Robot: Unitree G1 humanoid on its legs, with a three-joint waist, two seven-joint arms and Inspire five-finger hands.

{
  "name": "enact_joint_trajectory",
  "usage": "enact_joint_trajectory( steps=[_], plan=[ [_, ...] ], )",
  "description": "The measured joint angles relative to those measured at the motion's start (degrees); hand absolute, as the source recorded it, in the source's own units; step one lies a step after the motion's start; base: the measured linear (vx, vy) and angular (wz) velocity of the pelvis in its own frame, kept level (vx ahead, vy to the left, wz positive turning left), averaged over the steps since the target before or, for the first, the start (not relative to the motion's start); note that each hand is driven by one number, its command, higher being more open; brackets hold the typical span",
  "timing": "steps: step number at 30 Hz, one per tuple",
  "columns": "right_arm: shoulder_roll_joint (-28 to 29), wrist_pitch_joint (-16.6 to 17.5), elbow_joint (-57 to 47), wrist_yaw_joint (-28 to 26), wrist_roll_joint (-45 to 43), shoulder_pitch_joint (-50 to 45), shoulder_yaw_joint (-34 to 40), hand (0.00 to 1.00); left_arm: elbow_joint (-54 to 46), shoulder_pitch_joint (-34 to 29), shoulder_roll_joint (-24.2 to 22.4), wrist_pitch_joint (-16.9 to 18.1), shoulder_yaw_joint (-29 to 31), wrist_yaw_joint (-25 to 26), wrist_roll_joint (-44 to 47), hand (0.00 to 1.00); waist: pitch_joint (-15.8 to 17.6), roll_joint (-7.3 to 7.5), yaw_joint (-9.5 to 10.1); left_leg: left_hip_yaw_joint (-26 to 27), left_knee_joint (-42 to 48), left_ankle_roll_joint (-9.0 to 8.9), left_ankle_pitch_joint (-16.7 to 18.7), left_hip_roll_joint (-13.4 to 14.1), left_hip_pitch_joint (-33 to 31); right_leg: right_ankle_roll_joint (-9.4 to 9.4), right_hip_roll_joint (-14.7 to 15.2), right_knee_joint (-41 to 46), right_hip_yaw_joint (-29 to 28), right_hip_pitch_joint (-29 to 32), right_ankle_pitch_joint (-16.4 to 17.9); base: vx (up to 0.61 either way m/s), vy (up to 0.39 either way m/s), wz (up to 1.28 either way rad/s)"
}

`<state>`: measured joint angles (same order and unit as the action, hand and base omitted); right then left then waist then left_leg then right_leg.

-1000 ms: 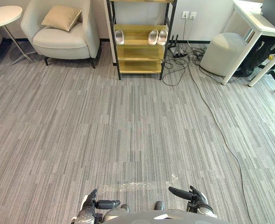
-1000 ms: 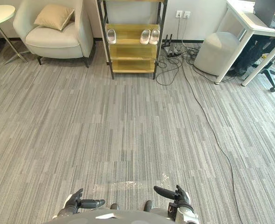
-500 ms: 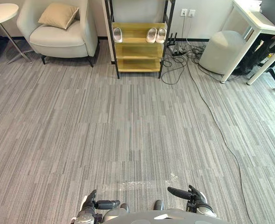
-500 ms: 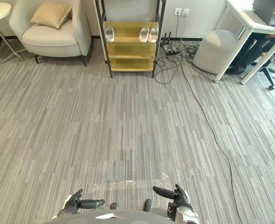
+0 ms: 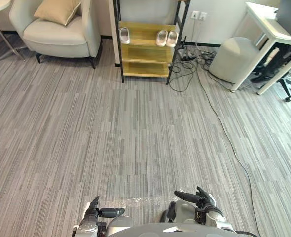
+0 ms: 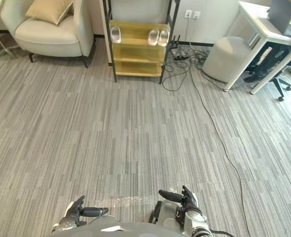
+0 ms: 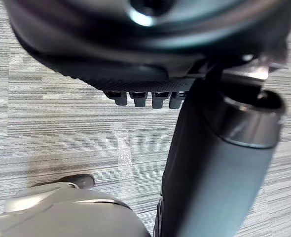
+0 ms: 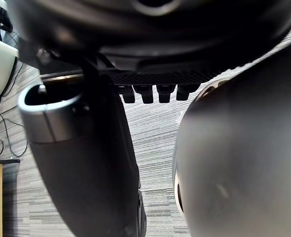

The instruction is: Organize the slippers on the shoe rack

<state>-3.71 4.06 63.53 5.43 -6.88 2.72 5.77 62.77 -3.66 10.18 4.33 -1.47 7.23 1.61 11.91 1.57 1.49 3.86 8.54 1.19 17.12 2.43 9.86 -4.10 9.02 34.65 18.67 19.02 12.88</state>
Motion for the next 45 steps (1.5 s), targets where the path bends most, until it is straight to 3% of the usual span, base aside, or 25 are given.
enact_joint_trajectory(
  steps=[2, 4, 5, 6, 8, 11, 14, 17, 18, 19, 20, 25, 26, 27, 28, 29, 30, 33, 36, 37, 38, 40, 42, 43, 45],
  plan=[
    [-0.58, 0.01, -0.33, 0.06, 0.03, 0.86, 0.29, 1.0, -0.02, 0.1, -0.87, 0.0, 0.21, 0.0, -0.07, 1.0, 0.53, -1.69, -0.61, -1.52, -2.48, -1.76, 0.09, 2.22, 1.99, 0.5, -3.43, -8.58, -0.34, 1.59, -2.67, 0.47, -0.175, 0.52],
    [-0.24, -0.03, -0.3, 0.12, -0.09, 0.35, 1.18, 1.0, 0.06, -0.43, -0.88, -0.02, 0.96, -0.12, -0.23, 1.0, 0.01, -0.91, -0.8, -2.67, -1.38, -4.58, 1.66, 3.13, 4.22, 5.75, -4.71, -12.87, -1.48, 1.0, -12.31, 0.65, -0.265, 0.52],
    [-0.41, -0.06, -0.29, 0.17, 0.06, 0.84, 2.05, 1.0, 0.4, -0.17, -2.21, 0.13, 2.67, 0.26, -0.7, 1.0, -0.05, -3.17, -0.3, -2.89, 3.67, -6.11, 1.55, 5.4, 2.67, 6.99, -6.27, -12.31, -0.04, -0.48, -10.48, 0.62, -0.245, 0.37],
    [-0.61, 0.09, -0.2, 0.26, 0.06, 0.88, 2.09, 1.0, 0.24, 0.08, -2.79, 0.29, 3.04, -0.08, -1.12, 1.0, -0.06, -3.4, -0.07, -2.75, 12.52, -8.0, -0.51, 5.63, -1.05, 7.07, -6.97, -14.14, 0.3, -2.6, -9.03, 0.6, -0.238, 0.18],
    [-0.74, -0.2, -0.22, 0.0, 0.02, 0.8, 1.35, 1.0, 0.2, 0.16, -2.9, 0.38, 4.28, -0.18, -1.17, 1.0, 0.53, -4.27, -0.13, -2.75, 30.41, -6.28, -6.01, 7.41, -8.21, 7.1, -8.36, -19.95, 0.7, -8.88, -8.72, 0.53, -0.213, 0.12],
    [-0.59, -0.36, -0.11, 0.37, -0.03, -0.81, 1.09, 1.0, -1.93, 0.16, -3.67, 1.05, 7.43, -0.22, -0.98, 1.0, 1.42, -4.1, 1.35, 4.19, 51.44, -4.64, -5.13, 13.23, -16.9, 7.45, -10.47, -27.7, -0.15, -20.75, -8.43, 0.56, -0.18, -0.1],
    [-0.21, -0.35, -0.35, 1.34, -0.74, -0.77, 2.17, 1.0, -4.16, 0.54, -3.82, 2.07, 7.42, -0.14, -0.9, 1.0, 1.72, -3.76, 1.79, 6.87, 52.3, -4.78, -2.36, 13.95, -25.71, 7.26, -10.31, -32.79, -1.85, -27.4, -7.77, 0.45, -0.013, -0.24],
    [0.5, -0.33, -0.3, 2.3, -2.31, -0.11, 2.2, 1.0, -4.17, 2.94, -3.11, 2.55, 6.99, -0.07, -0.41, 1.0, 3.24, -2.22, 2.82, 7.71, 32.14, -5.09, -1.84, 8.58, -30.08, 3.77, -7.03, -33.72, -3.5, -31.44, -5.14, 0.37, 0.142, -0.36],
    [0.5, -0.32, -0.3, 2.4, -2.31, -0.24, 2.2, 1.0, -4.18, 3.19, -3.05, 2.57, 6.26, 0.04, -0.42, 1.0, 3.29, -2.33, 2.8, 6.79, 23.84, -5.3, -4.18, 6.63, -30.48, 2.55, -6.27, -33.37, -3.69, -32.17, -3.71, 0.49, 0.277, -0.3],
    [-0.12, -0.3, -0.2, 2.61, -2.36, -0.63, 2.11, 1.0, -4.07, 3.22, -3.32, 2.59, 5.25, 0.24, -0.22, 1.0, 3.02, -3.66, 3.25, 4.3, 16.81, -2.7, -13.83, 4.96, -29.83, 0.45, -6.41, -32.35, -5.07, -32.72, -1.22, 0.52, 0.273, -0.04],
    [1.65, -0.33, -0.15, 2.6, -2.41, -0.48, 1.87, 1.0, -4.03, 4.58, -2.14, 2.48, 4.93, 0.23, -0.11, 1.0, 3.43, -0.97, 3.12, 4.95, 15.0, -1.95, -13.07, 2.35, -28.82, 0.85, -4.35, -31.83, -6.34, -32.45, -0.61, 0.51, 0.233, 0.0],
    [3.29, -0.38, 0.25, 2.08, -2.22, 0.64, 1.68, 1.0, -2.49, 4.95, -1.44, 1.28, 5.01, 0.2, 0.04, 1.0, 3.37, 0.35, 3.98, 7.37, 19.3, 1.5, -7.71, 1.37, -25.93, 0.04, -2.03, -23.18, -11.33, -31.41, -1.24, 0.36, 0.135, -0.08],
    [3.61, -0.29, 0.29, 1.73, -2.22, 0.96, 1.01, 1.0, -1.75, 4.33, -1.33, 0.97, 5.02, 0.17, 0.04, 1.0, 3.37, 0.34, 4.38, 8.5, 18.23, 1.3, -6.43, 1.93, -22.43, -1.26, -1.6, -15.27, -12.72, -29.28, -1.99, 0.3, 0.11, -0.63],
    [3.81, -0.25, 0.27, 1.33, -2.17, 0.91, -0.25, 1.0, -1.64, 3.18, -1.05, 0.57, 4.75, -0.05, 0.02, 1.0, 2.92, 0.65, 4.19, 9.34, 15.3, 1.14, -4.8, 2.11, -18.12, -6.25, -0.58, -3.15, -13.44, -24.93, -4.81, 0.29, 0.108, -0.59],
    [3.88, -0.23, 0.25, 1.15, -2.12, 0.91, -0.69, 1.0, -1.65, 2.67, -0.84, 0.57, 4.46, -0.09, 0.02, 1.0, 2.71, 0.95, 4.13, 9.79, 13.95, 1.22, -4.17, 2.04, -16.22, -8.56, 0.4, 3.02, -13.54, -22.1, -6.5, 0.4, 0.101, -0.41],
    [4.12, -0.19, 0.24, 0.8, -2.11, 0.88, -0.89, 1.0, -1.58, 2.17, -0.38, 0.46, 4.0, -0.17, 0.02, 1.0, 2.65, 1.09, 3.91, 10.07, 12.66, 1.53, -3.36, 1.75, -13.74, -7.56, 1.78, 11.96, -12.93, -17.96, -6.39, 0.35, 0.016, -0.2],
    [3.98, 0.25, -0.42, 0.77, -2.08, 1.04, -0.78, 1.0, -1.13, 1.9, 0.07, 0.16, 3.78, -0.17, 0.01, 1.0, 2.24, 1.86, 3.4, 10.23, 10.97, 1.09, -3.04, 1.44, -10.49, -2.49, 3.36, 17.78, -10.19, -13.82, -1.89, 0.37, -0.015, -0.05],
    [3.57, 0.76, -0.92, 0.78, -2.02, 1.57, -0.96, 1.0, -0.61, 1.9, 0.06, 0.11, 3.57, -0.17, -0.01, 1.0, 1.99, 1.54, 2.46, 9.55, 6.73, 0.71, -2.98, 2.63, -4.77, 2.04, 2.32, 10.36, -4.0, -7.93, 2.09, 0.33, -0.083, 0.17],
    [3.08, 1.08, -1.56, 0.76, -1.64, 2.49, -1.5, 1.0, -0.6, 1.67, -0.44, 0.1, 3.61, -0.17, -0.03, 1.0, 2.09, 0.61, 1.69, 9.11, 3.29, -0.98, -2.93, 4.26, -1.23, 0.86, -0.71, -7.41, -3.48, -3.64, -0.58, 0.36, -0.124, 0.18],
    [2.99, 1.1, -1.6, 0.76, -1.64, 2.6, -1.49, 1.0, -0.57, 1.05, -0.41, 0.09, 3.71, -0.2, -0.03, 1.0, 2.1, 0.63, 1.29, 8.55, 1.77, -2.63, -2.36, 4.3, 0.64, 0.82, -1.68, -17.05, -3.98, -3.14, -7.93, 0.56, -0.242, 0.43],
    [2.78, 1.03, -1.33, 0.75, -1.54, 2.28, -1.59, 1.0, -0.54, 0.71, -0.54, 0.07, 3.95, -0.22, -0.05, 1.0, 1.82, 0.96, 0.66, 7.01, 1.31, -4.44, -1.29, 4.11, 2.42, 2.24, -2.38, -17.86, -5.59, -4.24, -16.3, 0.57, -0.266, 0.37],
    [0.99, 0.91, -1.07, 0.78, -0.97, 2.53, -1.36, 1.0, 0.01, 0.85, -2.88, 0.15, 5.16, -0.13, -0.28, 1.0, 1.3, -2.35, 1.12, 5.53, 1.72, -5.05, -1.35, 6.74, 3.33, 3.79, -3.83, -12.21, -4.92, -3.54, -10.51, 0.49, -0.248, 0.24],
    [0.37, 0.84, -0.49, 0.73, -0.94, 2.47, -0.36, 1.0, 0.18, 0.48, -3.68, 0.15, 5.15, -0.16, -0.65, 1.0, 0.75, -3.71, 0.93, 3.12, 6.09, -5.16, -1.41, 8.56, 2.58, 4.74, -4.71, -9.88, -3.65, -4.3, -6.78, 0.54, -0.279, 0.17],
    [0.35, 0.72, -0.08, 0.76, -0.95, 2.34, 0.11, 1.0, 0.29, 0.52, -3.88, 0.15, 5.24, -0.15, -0.98, 1.0, 0.52, -4.18, 0.94, 1.68, 12.05, -5.68, -1.7, 9.78, 0.41, 5.12, -5.53, -10.46, -2.95, -5.84, -5.51, 0.46, -0.239, 0.21],
    [0.51, -0.08, -0.6, 0.81, -1.01, 0.95, 0.84, 1.0, -0.56, 0.53, -4.48, 0.16, 8.4, -0.41, -1.05, 1.0, 0.97, -4.78, 1.26, -1.48, 36.15, -6.71, -7.78, 13.44, -9.3, 5.87, -7.91, -14.94, -1.27, -13.09, -3.76, 0.46, -0.223, 0.26]
  ],
)
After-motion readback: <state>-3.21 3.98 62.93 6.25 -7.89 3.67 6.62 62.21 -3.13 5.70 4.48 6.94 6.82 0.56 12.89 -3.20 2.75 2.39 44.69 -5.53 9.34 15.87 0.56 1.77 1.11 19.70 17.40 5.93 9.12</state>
